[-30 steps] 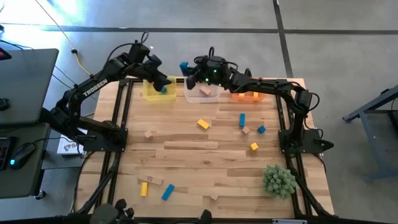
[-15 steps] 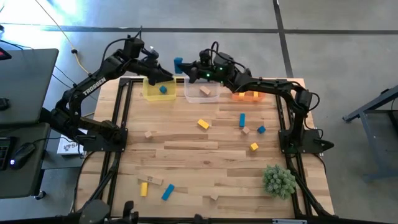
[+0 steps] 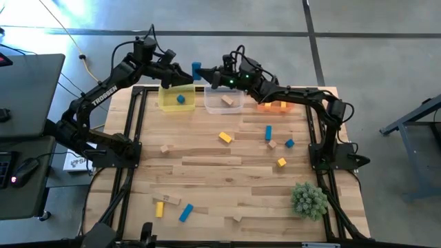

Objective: Sort & place blocks by color
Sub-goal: Put the blue block into the yellow bin

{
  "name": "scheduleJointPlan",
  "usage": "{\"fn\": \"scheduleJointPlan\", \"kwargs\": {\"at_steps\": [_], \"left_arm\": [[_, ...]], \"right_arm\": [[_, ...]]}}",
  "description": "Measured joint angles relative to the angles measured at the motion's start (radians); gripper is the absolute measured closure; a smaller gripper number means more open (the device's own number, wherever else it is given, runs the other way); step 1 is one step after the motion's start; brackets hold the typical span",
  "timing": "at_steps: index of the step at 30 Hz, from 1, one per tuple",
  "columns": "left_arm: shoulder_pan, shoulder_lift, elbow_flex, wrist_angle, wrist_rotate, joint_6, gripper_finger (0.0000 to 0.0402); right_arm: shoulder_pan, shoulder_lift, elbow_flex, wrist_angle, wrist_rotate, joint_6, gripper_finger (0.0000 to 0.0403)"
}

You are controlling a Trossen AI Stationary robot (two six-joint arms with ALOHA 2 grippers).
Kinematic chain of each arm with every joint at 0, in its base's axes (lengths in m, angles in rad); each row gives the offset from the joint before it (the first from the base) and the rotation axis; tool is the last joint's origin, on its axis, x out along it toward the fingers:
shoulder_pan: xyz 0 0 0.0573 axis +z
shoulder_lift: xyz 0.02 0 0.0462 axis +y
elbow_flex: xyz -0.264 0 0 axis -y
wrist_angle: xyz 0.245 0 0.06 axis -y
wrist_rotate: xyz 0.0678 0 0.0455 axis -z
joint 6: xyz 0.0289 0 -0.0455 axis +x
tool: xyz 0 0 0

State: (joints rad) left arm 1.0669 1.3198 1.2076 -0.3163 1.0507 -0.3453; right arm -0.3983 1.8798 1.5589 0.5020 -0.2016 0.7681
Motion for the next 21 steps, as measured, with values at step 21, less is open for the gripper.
{"fn": "scheduleJointPlan", "kwargs": {"at_steps": [21], "left_arm": [[-0.047,0.0,0.0,0.081,0.019,-0.097,0.0177]], "right_arm": [[0.035,0.0,0.0,-0.001,0.033,-0.028,0.0398]]}}
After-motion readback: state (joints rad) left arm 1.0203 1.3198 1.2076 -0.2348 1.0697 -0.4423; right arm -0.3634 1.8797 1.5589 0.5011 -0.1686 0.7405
